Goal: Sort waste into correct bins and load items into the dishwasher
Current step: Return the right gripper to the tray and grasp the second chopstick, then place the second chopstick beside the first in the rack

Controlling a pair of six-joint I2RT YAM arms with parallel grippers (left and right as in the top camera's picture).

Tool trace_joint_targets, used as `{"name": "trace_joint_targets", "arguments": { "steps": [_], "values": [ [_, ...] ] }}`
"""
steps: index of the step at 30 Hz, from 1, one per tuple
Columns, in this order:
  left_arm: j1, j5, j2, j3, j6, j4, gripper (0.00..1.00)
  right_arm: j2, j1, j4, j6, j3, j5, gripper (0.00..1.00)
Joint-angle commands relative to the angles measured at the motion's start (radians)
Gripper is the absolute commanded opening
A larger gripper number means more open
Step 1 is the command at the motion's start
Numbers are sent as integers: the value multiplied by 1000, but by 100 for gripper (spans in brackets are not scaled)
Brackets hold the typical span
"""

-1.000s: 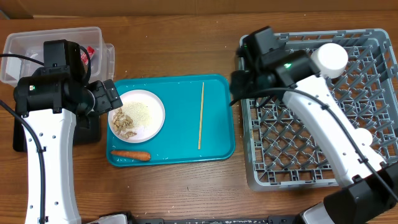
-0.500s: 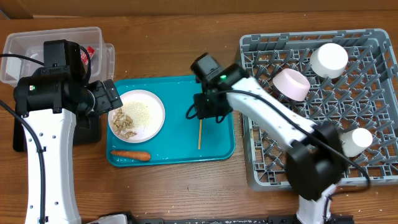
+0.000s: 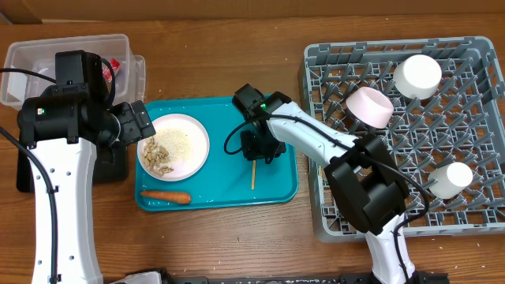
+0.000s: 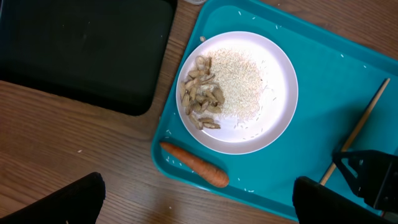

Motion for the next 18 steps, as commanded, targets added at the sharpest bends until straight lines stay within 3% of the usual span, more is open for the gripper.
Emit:
{"name": "trace_joint_targets", "arguments": {
  "steps": [1, 8, 18],
  "values": [
    [5, 5, 5, -4, -14, 0, 98, 47, 5, -1, 8, -6, 9, 24],
    [5, 5, 5, -4, -14, 0, 98, 47, 3, -36, 37, -3, 31, 4],
    [5, 5, 5, -4, -14, -1, 98, -143, -66, -202, 5, 74, 184, 4]
  ]
}}
